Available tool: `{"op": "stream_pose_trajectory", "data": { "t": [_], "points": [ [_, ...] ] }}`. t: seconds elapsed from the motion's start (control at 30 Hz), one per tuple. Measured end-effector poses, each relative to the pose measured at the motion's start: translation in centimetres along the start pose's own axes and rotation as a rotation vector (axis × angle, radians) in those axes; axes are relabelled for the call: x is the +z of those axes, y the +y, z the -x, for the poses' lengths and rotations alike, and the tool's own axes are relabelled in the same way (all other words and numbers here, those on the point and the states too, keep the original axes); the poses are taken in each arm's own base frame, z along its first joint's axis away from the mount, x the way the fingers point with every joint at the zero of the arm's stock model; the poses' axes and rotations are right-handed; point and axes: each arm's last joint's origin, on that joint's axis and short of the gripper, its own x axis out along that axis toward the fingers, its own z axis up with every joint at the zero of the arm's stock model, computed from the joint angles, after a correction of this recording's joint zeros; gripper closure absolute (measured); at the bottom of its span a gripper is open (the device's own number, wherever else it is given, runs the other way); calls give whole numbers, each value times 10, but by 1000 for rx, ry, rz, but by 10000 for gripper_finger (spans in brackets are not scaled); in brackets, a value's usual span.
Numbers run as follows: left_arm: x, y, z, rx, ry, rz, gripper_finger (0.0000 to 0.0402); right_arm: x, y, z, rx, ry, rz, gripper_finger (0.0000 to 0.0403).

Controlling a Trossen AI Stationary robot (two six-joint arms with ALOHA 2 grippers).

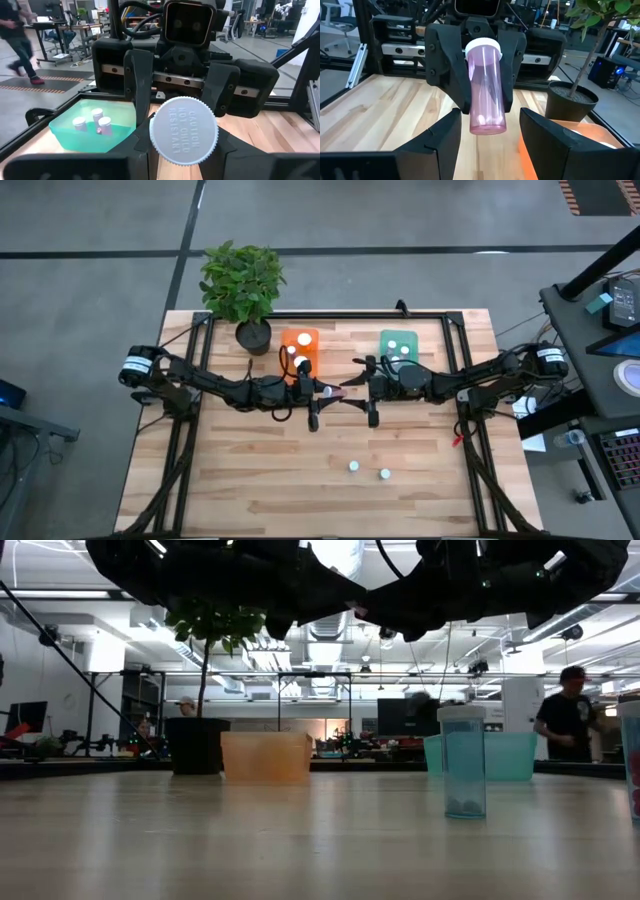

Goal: Pick and place medicine bottles into bin by pill shape (circle, oval)
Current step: Put the pink tablet bottle into the green bin

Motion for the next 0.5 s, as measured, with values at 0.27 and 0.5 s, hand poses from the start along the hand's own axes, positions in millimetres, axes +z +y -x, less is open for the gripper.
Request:
{"op": "stream_pose_trajectory", "data": {
  "t": [0.27, 0.5],
  "points": [
    [0, 0, 0, -1, 2, 1, 322, -1, 0, 0, 1, 9, 17, 236],
    [-1, 0, 0, -2, 8, 9, 322, -2, 0, 0, 3, 22, 22, 258]
  ]
}}
